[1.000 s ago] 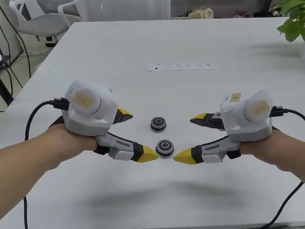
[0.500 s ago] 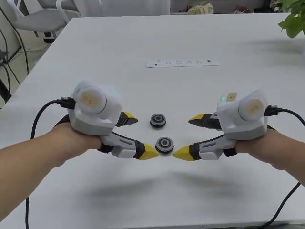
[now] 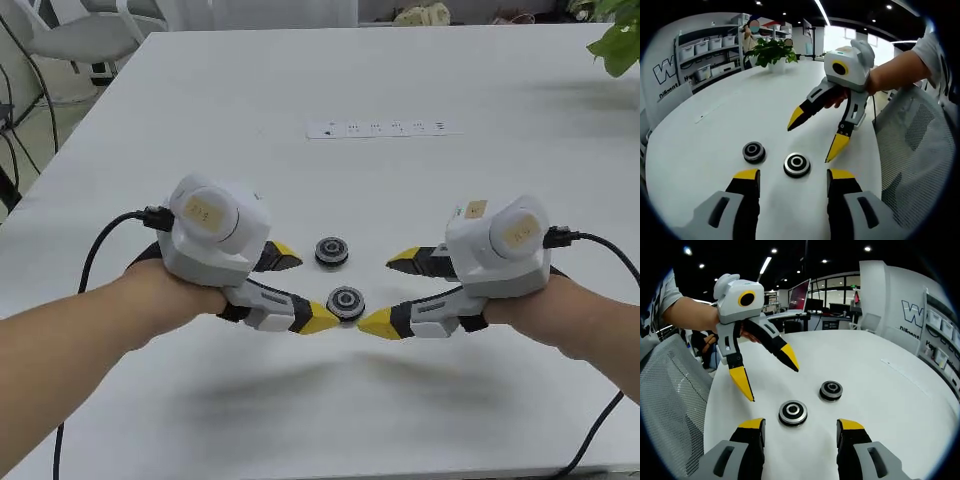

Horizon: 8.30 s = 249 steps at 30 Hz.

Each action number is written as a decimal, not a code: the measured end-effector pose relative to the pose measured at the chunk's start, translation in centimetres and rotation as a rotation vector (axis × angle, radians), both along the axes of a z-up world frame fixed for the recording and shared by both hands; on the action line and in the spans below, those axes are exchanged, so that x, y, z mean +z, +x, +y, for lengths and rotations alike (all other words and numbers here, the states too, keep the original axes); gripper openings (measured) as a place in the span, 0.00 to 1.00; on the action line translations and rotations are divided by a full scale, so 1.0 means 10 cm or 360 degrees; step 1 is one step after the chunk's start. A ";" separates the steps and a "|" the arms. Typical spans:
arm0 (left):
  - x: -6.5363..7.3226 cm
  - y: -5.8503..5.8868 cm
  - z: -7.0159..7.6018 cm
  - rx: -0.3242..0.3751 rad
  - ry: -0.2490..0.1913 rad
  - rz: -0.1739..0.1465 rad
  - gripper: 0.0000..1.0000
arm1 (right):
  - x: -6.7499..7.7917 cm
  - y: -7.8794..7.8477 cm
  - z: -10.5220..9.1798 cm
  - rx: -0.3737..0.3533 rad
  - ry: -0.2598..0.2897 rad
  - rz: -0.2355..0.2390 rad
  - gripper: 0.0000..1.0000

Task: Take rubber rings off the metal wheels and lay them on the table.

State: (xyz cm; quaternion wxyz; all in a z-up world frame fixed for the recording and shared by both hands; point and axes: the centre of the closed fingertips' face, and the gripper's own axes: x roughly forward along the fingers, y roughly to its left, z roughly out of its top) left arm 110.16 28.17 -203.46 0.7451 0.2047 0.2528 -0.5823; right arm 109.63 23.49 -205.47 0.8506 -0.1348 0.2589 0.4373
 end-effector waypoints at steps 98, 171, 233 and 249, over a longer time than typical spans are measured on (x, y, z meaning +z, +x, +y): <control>-0.26 0.02 -0.31 -0.0024 0.0029 -0.0055 0.08 | -0.18 0.01 0.20 -0.0127 0.0150 0.0182 0.23; -0.27 0.02 -0.29 0.0038 0.0037 -0.0077 0.06 | -0.03 -0.04 0.15 -0.0344 0.0435 0.0386 0.00; -0.05 -0.11 -0.19 -0.0006 -0.0051 -0.0040 0.30 | 0.04 -0.05 0.22 -0.0312 0.0484 0.0332 0.00; 0.13 -0.18 -0.10 0.0040 -0.0154 0.0017 0.45 | 0.05 -0.03 0.21 -0.0305 0.0502 0.0340 0.00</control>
